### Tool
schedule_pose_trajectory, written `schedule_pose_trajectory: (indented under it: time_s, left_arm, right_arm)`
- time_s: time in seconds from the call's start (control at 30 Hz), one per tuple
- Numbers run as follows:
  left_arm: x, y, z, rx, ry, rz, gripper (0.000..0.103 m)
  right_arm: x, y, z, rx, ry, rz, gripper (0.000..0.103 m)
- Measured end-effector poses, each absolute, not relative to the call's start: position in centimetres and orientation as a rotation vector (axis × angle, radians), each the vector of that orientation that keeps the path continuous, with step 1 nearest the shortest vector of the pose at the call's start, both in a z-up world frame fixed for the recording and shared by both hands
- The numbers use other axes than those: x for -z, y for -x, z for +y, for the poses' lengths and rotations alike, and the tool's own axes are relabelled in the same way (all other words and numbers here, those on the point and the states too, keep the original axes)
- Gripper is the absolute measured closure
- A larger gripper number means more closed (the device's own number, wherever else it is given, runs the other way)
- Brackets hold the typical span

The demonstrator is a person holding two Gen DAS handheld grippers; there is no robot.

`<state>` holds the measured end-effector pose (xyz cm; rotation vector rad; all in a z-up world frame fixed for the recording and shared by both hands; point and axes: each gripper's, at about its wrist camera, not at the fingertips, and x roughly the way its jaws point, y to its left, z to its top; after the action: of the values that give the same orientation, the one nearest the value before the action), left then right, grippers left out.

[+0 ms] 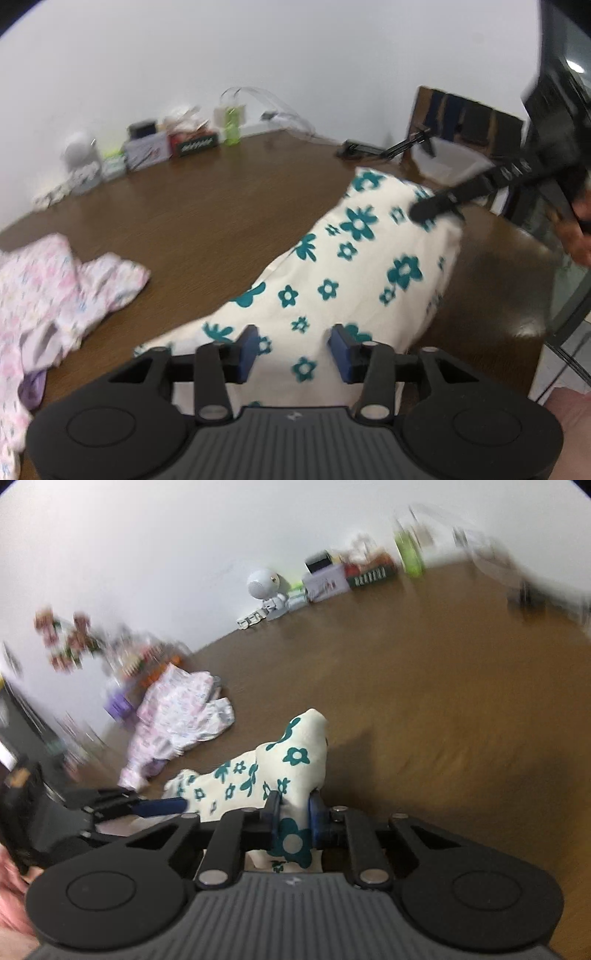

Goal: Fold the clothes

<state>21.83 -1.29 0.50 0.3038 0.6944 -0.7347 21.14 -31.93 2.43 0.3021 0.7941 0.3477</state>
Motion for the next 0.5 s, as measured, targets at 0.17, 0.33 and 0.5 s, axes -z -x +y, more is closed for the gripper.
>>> schedule_pose_trajectory:
  time_s: [0.17, 0.33, 0.5]
  left_arm:
    - [-0.8, -21.4, -3.2, 0.787, -0.339, 0.647, 0.06]
    - [-0.1, -22.6, -5.7, 0.819, -0.342, 0.578, 0.067]
    - [1.1, -23.7, -7.9, 0.869, -0.417, 0.6, 0.067]
  right_arm:
    - [-8.5, -21.3, -30.1, -0.278, 0.015, 0.783, 0.089]
    - [-10.5, -21.3, -26.0, -0.278, 0.242, 0.791, 0.089]
    - [-10.1, -21.2, -24.4, -0.277, 0.292, 0.8, 0.089]
